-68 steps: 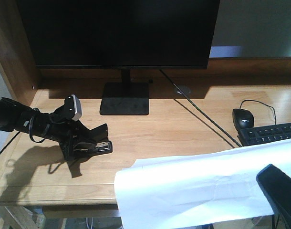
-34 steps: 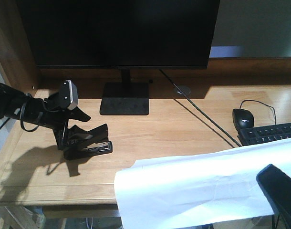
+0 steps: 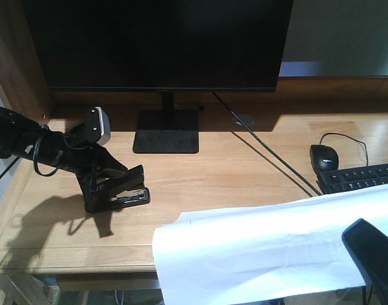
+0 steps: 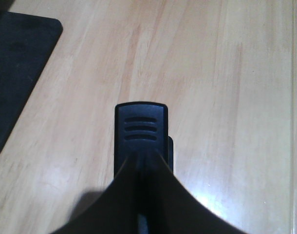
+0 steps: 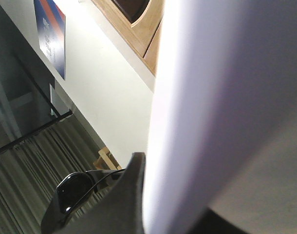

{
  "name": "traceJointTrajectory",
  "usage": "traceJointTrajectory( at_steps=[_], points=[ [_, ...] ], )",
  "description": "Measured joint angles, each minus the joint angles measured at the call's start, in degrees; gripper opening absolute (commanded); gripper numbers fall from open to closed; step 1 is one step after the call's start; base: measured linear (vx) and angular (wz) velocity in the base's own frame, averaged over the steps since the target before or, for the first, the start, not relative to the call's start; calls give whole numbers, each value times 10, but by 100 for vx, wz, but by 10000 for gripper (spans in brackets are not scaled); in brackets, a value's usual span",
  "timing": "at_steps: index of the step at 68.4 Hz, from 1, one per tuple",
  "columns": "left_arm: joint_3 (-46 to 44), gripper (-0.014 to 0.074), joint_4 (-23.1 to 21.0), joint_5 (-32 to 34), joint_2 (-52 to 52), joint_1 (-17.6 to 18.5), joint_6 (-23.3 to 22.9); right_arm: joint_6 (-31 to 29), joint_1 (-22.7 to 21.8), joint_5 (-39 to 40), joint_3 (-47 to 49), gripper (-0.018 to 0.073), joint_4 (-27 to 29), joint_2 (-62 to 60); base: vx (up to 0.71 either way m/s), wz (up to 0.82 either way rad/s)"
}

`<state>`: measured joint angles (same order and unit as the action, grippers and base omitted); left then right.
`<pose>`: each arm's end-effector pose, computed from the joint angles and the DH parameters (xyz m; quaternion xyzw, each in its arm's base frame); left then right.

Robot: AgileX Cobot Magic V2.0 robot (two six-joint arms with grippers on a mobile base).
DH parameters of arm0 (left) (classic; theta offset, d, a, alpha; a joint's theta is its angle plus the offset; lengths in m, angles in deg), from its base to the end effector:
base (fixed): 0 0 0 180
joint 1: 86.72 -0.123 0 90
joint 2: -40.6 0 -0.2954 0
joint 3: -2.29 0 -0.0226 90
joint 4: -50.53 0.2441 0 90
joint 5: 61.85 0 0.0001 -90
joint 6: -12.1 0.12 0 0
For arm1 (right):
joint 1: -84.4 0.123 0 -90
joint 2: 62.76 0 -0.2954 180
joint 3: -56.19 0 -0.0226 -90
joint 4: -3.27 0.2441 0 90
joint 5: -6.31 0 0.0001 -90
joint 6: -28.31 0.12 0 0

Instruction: Grab stapler and paper to desk for stapling

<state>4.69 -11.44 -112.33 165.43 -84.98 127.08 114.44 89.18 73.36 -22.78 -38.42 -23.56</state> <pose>0.4085 -0.0942 0.1550 0.5621 0.7217 -0.2077 0.3464 0.0708 0.0796 0.2650 -0.0068 0.5375 0.6122 0.5799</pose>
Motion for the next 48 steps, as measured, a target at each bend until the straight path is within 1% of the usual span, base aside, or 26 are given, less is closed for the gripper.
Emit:
traceJointTrajectory(
  at_steps=[48],
  points=[
    [0, -6, 1, 3, 2, 0, 0, 0, 0, 0, 0, -4, 0, 0, 0, 0]
  ],
)
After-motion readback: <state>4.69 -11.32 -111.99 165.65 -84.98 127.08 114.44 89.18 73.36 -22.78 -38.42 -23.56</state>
